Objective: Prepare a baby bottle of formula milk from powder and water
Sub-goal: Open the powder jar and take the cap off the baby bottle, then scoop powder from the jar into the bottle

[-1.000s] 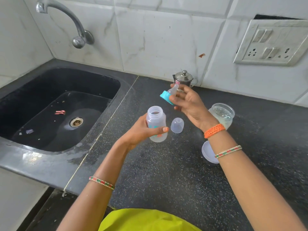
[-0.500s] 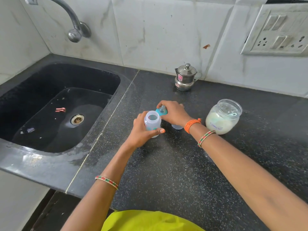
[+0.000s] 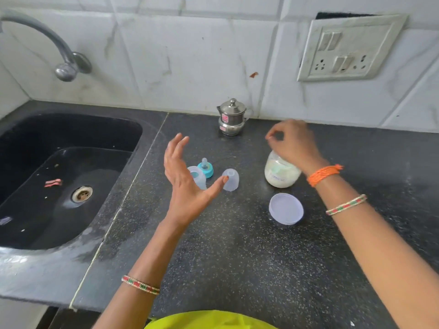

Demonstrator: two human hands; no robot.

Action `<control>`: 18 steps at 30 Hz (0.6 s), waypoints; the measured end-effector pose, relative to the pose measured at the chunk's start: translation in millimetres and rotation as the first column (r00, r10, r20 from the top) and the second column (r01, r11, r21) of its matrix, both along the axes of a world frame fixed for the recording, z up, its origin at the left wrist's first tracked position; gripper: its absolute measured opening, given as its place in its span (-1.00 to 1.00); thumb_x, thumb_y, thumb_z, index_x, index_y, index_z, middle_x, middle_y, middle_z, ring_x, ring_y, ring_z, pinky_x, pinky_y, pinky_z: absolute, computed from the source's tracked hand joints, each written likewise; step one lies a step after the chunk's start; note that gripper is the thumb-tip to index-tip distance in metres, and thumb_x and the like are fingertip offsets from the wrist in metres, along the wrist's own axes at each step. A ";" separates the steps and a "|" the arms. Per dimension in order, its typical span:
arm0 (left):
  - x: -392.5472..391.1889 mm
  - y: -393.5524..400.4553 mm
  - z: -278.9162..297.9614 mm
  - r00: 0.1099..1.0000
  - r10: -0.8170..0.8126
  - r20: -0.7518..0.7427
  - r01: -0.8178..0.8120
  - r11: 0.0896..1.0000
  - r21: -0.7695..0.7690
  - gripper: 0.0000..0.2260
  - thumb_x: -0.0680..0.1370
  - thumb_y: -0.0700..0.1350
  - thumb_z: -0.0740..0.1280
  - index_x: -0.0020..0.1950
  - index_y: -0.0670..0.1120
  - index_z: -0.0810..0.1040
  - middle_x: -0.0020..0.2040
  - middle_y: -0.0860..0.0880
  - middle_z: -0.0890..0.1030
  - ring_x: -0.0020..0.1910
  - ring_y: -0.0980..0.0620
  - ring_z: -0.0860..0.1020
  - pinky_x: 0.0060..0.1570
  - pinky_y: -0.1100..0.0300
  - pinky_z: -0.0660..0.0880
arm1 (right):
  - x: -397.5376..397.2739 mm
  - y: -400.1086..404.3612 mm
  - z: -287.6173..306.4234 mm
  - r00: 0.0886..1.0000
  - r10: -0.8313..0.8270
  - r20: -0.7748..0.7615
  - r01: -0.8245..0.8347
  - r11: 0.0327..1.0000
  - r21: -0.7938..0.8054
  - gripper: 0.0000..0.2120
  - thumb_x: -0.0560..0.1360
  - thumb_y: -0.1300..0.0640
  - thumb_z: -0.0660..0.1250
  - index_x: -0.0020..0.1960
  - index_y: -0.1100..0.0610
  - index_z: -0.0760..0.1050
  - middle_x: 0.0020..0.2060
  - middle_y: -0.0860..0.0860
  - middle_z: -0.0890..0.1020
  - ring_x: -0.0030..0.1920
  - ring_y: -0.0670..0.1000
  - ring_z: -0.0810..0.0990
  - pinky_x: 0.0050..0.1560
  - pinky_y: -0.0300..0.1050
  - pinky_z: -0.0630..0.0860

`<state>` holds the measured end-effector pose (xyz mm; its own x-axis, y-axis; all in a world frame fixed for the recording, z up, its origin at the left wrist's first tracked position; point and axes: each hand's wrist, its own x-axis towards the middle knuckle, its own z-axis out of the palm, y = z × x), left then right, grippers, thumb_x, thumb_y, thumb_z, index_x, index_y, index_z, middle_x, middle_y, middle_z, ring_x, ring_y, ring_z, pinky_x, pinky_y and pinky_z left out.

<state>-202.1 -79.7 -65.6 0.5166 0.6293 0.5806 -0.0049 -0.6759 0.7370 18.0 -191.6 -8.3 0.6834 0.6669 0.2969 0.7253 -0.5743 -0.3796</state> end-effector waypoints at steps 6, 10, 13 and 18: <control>55.9 -28.7 23.0 0.977 -0.212 0.036 0.209 0.975 0.072 -0.37 0.40 -0.08 0.46 0.39 -0.08 0.26 0.40 -0.02 0.26 0.46 -0.03 0.16 0.42 -0.09 0.17 | 43.9 -38.5 18.5 0.970 -0.154 -0.190 0.025 0.835 -0.549 -0.77 0.49 0.14 0.25 0.03 0.03 0.65 0.06 0.10 0.66 0.04 0.16 0.60 0.11 0.01 0.54; 83.5 -32.9 10.4 0.954 -0.289 -0.084 0.290 0.957 0.001 -0.40 0.39 -0.23 0.44 0.38 -0.12 0.29 0.38 -0.01 0.26 0.44 0.00 0.17 0.43 -0.01 0.15 | 43.3 -17.3 11.3 0.979 -0.136 -0.150 -0.003 0.730 -0.683 -0.67 0.49 0.14 0.19 0.22 0.05 0.54 0.06 0.11 0.62 -0.03 0.15 0.62 -0.01 -0.06 0.53; 91.1 -31.2 -2.9 0.935 -0.316 -0.160 0.315 0.948 -0.030 -0.42 0.39 -0.25 0.41 0.37 -0.13 0.30 0.39 -0.09 0.30 0.43 -0.03 0.18 0.43 0.01 0.14 | 41.4 -2.2 6.5 0.995 -0.089 -0.033 0.032 0.643 -0.765 -0.60 0.48 0.18 0.21 0.31 0.06 0.46 0.15 0.11 0.58 0.07 0.15 0.59 -0.02 -0.04 0.49; 91.6 -27.3 -16.0 0.920 -0.321 -0.226 0.316 0.947 -0.059 -0.46 0.41 -0.24 0.40 0.35 -0.09 0.31 0.38 -0.05 0.31 0.37 0.14 0.16 0.32 0.47 0.00 | 39.6 3.8 -2.7 0.990 -0.006 0.144 0.119 0.600 -0.791 -0.69 0.50 0.22 0.21 0.23 0.14 0.48 0.10 0.10 0.60 0.10 0.16 0.58 -0.15 -0.04 0.38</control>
